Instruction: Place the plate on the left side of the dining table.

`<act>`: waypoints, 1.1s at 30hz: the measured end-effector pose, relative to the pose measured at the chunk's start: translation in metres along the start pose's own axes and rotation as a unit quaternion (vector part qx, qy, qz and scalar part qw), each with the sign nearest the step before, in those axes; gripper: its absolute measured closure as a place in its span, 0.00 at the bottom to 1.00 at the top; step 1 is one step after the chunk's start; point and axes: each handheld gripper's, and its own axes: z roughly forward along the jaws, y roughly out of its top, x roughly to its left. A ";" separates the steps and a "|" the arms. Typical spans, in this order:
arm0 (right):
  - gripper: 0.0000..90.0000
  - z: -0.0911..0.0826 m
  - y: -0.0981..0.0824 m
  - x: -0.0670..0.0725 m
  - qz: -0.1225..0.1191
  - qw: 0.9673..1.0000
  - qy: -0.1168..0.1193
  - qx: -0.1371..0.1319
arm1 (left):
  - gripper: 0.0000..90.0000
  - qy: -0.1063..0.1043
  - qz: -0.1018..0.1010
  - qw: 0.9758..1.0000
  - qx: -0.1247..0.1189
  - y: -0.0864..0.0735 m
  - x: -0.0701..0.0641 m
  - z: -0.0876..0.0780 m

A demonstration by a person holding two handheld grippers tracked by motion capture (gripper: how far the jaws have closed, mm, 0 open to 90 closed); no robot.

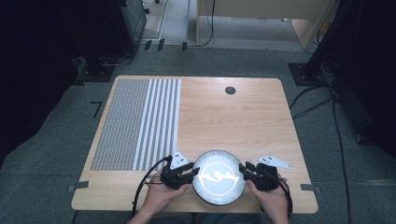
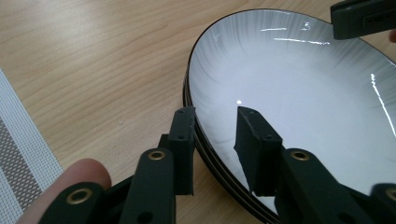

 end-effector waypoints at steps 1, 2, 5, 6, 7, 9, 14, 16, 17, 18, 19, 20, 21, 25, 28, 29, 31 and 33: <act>0.76 0.000 0.000 0.000 0.000 1.000 0.000 0.000 | 0.77 0.000 -0.004 1.000 0.002 -0.001 0.001 0.000; 0.80 0.000 0.000 0.000 0.004 1.000 0.008 0.009 | 0.81 0.000 -0.006 1.000 0.006 -0.002 0.003 0.001; 0.84 0.000 0.000 0.002 -0.001 1.000 0.007 0.013 | 0.82 -0.003 -0.010 1.000 0.003 -0.002 0.004 0.001; 0.88 0.001 0.001 0.003 -0.003 1.000 -0.004 0.020 | 0.83 -0.002 -0.009 1.000 0.002 -0.003 0.003 0.001; 0.88 0.001 0.001 0.003 -0.003 1.000 -0.004 0.020 | 0.83 0.001 -0.007 1.000 0.001 -0.003 0.003 0.002; 0.93 0.001 0.001 0.001 0.008 1.000 -0.007 0.025 | 0.83 0.002 -0.009 1.000 0.000 -0.003 0.003 0.002; 0.91 0.003 0.000 -0.001 0.033 0.999 0.001 0.038 | 0.85 0.004 -0.010 1.000 -0.005 -0.004 0.002 0.002; 0.92 0.003 0.001 0.000 0.032 0.999 -0.005 0.037 | 0.85 0.008 -0.012 1.000 -0.008 -0.005 0.001 0.003; 0.92 0.003 0.000 0.001 0.034 0.999 -0.007 0.037 | 0.86 0.010 -0.014 1.000 -0.011 -0.005 0.001 0.003; 0.92 0.003 0.000 0.001 0.041 0.999 -0.008 0.033 | 0.86 0.012 -0.015 1.000 -0.014 -0.006 0.000 0.003; 0.92 0.003 0.000 0.001 0.041 0.999 -0.008 0.033 | 0.86 0.012 -0.015 1.000 -0.014 -0.006 0.000 0.003; 0.93 0.002 -0.001 0.000 0.052 0.998 -0.006 0.028 | 0.86 0.013 -0.016 1.000 -0.015 -0.006 0.000 0.003; 0.93 0.002 -0.001 0.000 0.052 0.998 -0.006 0.028 | 0.86 0.013 -0.016 1.000 -0.015 -0.006 0.000 0.003; 0.99 -0.002 0.000 -0.003 0.069 0.998 -0.001 0.008 | 0.87 0.020 -0.014 1.000 -0.015 -0.007 -0.001 0.004; 0.99 -0.007 0.004 -0.008 0.096 0.995 0.029 0.002 | 0.87 0.019 -0.010 1.000 -0.016 -0.008 -0.001 0.004; 0.99 -0.007 0.004 -0.008 0.096 0.995 0.029 0.002 | 0.88 0.019 -0.010 1.000 -0.016 -0.008 -0.001 0.004; 0.99 -0.004 0.002 -0.008 0.096 0.995 0.020 0.017 | 0.88 0.020 -0.012 1.000 -0.019 -0.007 -0.002 0.003; 0.98 -0.002 0.001 -0.010 0.109 0.994 0.028 0.015 | 0.88 0.022 -0.011 0.999 -0.020 -0.007 -0.002 0.003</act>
